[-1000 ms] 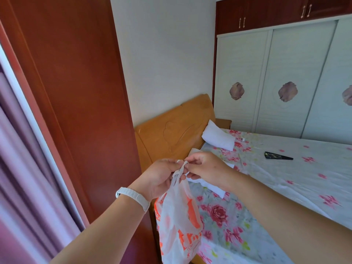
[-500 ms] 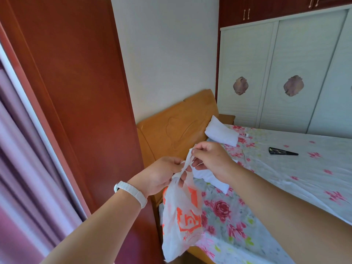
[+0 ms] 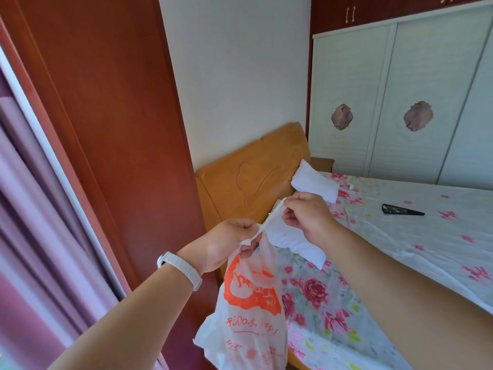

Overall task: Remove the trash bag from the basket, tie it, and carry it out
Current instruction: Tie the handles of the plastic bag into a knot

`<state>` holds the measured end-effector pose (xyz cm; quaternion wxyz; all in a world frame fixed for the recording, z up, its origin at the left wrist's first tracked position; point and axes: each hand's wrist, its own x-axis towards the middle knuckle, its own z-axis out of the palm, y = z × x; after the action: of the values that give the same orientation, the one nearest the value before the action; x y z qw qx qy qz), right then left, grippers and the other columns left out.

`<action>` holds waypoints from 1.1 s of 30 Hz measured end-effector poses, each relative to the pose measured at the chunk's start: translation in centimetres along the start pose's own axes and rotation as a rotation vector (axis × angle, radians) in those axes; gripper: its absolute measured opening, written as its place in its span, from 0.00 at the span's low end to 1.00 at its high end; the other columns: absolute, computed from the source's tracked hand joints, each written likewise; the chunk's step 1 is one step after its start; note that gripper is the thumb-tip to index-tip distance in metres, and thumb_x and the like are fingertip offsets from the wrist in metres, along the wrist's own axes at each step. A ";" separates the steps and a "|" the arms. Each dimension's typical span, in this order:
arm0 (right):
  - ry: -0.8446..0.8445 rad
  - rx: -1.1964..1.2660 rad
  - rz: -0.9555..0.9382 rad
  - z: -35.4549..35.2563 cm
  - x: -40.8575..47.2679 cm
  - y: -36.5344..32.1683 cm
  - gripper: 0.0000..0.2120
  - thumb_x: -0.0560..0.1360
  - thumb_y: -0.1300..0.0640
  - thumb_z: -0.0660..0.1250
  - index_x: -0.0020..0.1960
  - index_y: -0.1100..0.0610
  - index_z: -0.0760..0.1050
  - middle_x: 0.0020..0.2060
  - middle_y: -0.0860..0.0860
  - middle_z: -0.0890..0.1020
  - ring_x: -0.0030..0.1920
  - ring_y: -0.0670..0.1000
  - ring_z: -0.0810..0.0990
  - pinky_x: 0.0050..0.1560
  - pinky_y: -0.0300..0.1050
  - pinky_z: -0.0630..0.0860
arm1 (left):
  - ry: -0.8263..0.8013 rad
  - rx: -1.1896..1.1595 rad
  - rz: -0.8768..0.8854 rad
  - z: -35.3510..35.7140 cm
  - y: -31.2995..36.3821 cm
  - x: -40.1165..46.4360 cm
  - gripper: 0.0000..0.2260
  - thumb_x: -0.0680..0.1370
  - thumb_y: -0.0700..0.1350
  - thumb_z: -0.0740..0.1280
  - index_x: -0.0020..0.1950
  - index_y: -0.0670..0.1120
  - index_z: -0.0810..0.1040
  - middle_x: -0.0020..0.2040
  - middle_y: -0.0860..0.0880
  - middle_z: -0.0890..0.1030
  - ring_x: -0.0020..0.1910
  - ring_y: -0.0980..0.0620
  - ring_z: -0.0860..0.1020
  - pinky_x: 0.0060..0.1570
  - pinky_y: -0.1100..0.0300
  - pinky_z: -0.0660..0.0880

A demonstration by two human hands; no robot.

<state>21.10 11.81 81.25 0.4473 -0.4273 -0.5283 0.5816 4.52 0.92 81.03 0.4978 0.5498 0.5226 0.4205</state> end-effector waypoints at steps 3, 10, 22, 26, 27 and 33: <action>-0.107 0.004 0.023 -0.1 -0.2 0.0 0.08 0.78 0.65 0.65 0.41 0.60 0.78 0.31 0.55 0.80 0.31 0.50 0.79 0.29 0.39 0.77 | -0.032 -0.060 -0.007 -0.1 0.2 -0.3 0.12 0.82 0.40 0.59 0.44 0.36 0.79 0.29 0.47 0.69 0.25 0.52 0.66 0.31 0.61 0.65; -0.266 -0.035 0.001 1.2 -0.2 0.5 0.05 0.78 0.62 0.65 0.46 0.58 0.79 0.33 0.53 0.84 0.35 0.51 0.83 0.35 0.43 0.78 | -0.091 0.020 -0.018 -0.8 0.7 -0.4 0.07 0.77 0.38 0.61 0.44 0.38 0.78 0.31 0.46 0.67 0.30 0.50 0.66 0.34 0.60 0.68; -0.565 -0.227 0.066 4.0 -1.1 1.8 0.12 0.76 0.55 0.66 0.39 0.54 0.85 0.41 0.56 0.87 0.43 0.54 0.81 0.46 0.50 0.71 | 0.143 0.218 0.089 -1.3 2.0 -0.1 0.13 0.82 0.43 0.59 0.47 0.36 0.79 0.31 0.49 0.73 0.30 0.53 0.71 0.40 0.60 0.70; -0.724 -0.109 0.101 3.5 -0.9 1.9 0.09 0.78 0.62 0.65 0.49 0.60 0.84 0.47 0.55 0.85 0.52 0.57 0.80 0.53 0.52 0.72 | 0.277 0.307 0.110 -1.3 1.7 0.2 0.14 0.81 0.42 0.59 0.46 0.41 0.84 0.34 0.47 0.79 0.31 0.54 0.72 0.37 0.60 0.70; -0.750 -0.090 0.127 3.4 -0.8 1.9 0.09 0.77 0.64 0.64 0.50 0.62 0.83 0.46 0.57 0.82 0.50 0.58 0.78 0.54 0.52 0.71 | 0.293 0.326 0.111 -1.3 1.5 0.2 0.14 0.81 0.44 0.60 0.44 0.44 0.85 0.37 0.43 0.82 0.33 0.52 0.73 0.38 0.58 0.70; -0.883 0.092 0.243 3.0 -0.7 2.0 0.07 0.74 0.62 0.65 0.50 0.63 0.79 0.43 0.57 0.78 0.44 0.53 0.77 0.61 0.53 0.66 | 0.243 0.152 0.060 -1.5 1.4 0.2 0.12 0.80 0.41 0.62 0.44 0.41 0.84 0.42 0.36 0.81 0.37 0.46 0.76 0.42 0.53 0.72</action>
<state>18.21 10.31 79.50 0.1266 -0.1770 -0.5878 0.7792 3.26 1.38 82.61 0.3750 0.5462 0.5926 0.4581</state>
